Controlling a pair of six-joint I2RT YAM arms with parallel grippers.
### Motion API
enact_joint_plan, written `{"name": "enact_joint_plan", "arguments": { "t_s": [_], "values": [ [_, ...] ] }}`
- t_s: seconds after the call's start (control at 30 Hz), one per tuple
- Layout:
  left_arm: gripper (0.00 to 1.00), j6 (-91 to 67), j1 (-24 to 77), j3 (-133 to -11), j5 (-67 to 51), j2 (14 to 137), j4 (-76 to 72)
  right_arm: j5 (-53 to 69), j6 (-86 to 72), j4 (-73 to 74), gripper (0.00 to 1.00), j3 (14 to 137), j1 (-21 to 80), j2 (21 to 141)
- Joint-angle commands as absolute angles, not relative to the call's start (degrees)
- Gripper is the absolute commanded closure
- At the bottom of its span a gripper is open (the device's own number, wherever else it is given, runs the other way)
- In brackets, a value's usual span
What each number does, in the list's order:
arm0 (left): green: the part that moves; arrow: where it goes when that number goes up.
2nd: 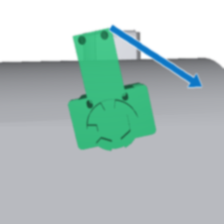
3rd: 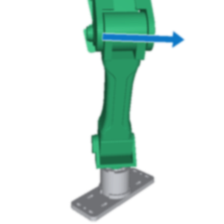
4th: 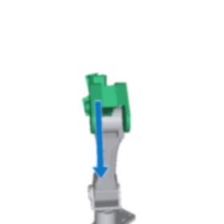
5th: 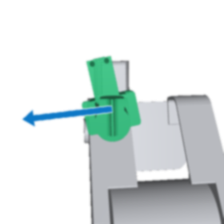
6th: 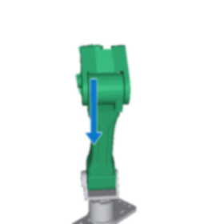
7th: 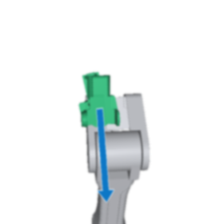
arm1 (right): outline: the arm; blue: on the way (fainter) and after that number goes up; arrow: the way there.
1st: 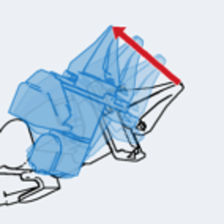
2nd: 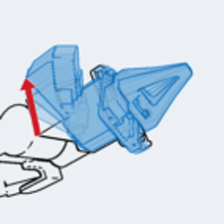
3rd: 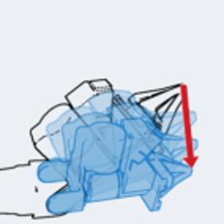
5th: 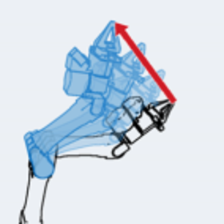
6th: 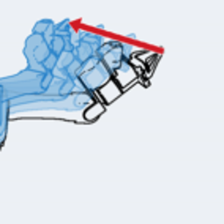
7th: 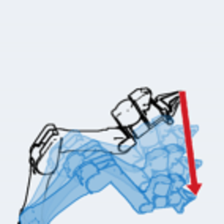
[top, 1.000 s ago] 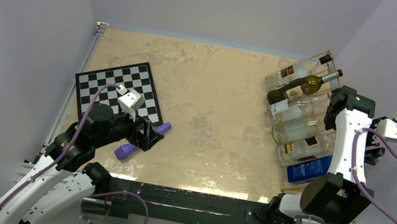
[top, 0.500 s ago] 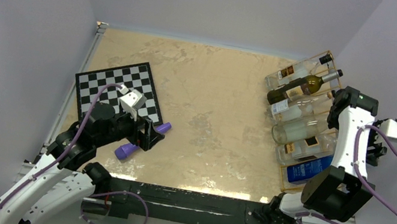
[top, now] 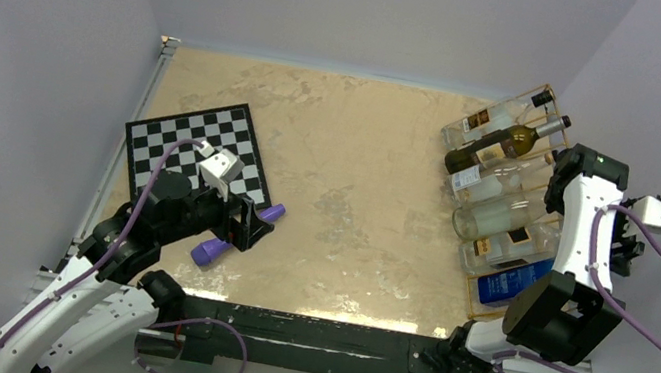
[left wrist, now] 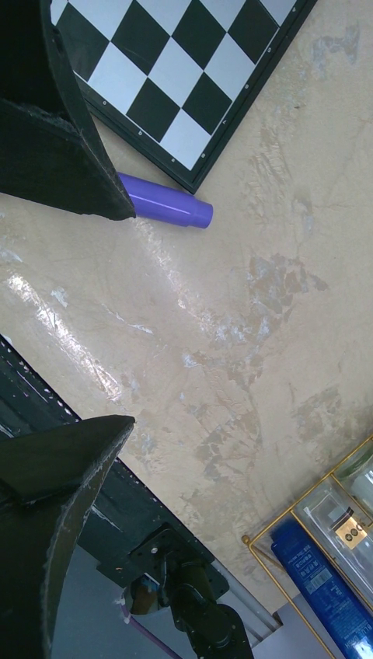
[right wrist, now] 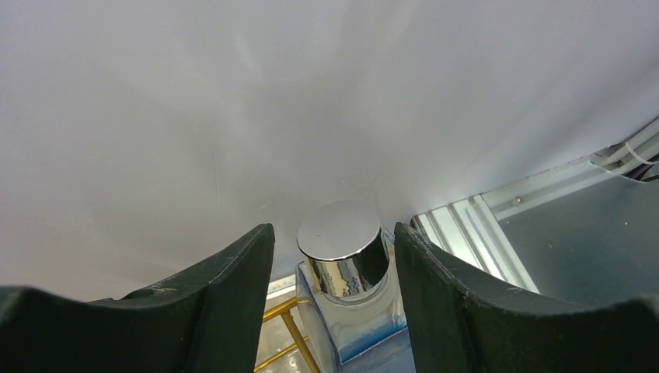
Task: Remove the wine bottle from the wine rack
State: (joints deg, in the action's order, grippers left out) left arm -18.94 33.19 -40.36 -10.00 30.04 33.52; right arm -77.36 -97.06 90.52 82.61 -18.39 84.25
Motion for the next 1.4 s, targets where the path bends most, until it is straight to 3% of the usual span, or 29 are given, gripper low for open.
{"name": "enact_joint_plan", "arguments": {
  "t_s": [0.0, 0.43, 0.6, 1.37],
  "values": [
    [0.01, -19.25, 33.49, -40.61, -10.33, 30.09, 31.34, -74.99, -99.95, 103.51, 0.39, 84.05, -18.57, 84.66],
    [0.01, -19.29, 33.5, -40.79, -10.9, 30.14, 31.4, -73.17, -98.18, 103.71, 0.75, 84.42, -18.19, 80.92],
    [0.01, -19.42, 33.49, -40.83, -11.17, 29.67, 31.38, -72.63, -96.44, 103.71, 1.0, 84.85, -17.64, 77.63],
    [0.01, -19.32, 33.5, -40.91, -12.57, 26.16, 31.24, -71.76, -86.62, 103.71, 1.0, 86.21, -3.0, 65.2]
  ]
}}
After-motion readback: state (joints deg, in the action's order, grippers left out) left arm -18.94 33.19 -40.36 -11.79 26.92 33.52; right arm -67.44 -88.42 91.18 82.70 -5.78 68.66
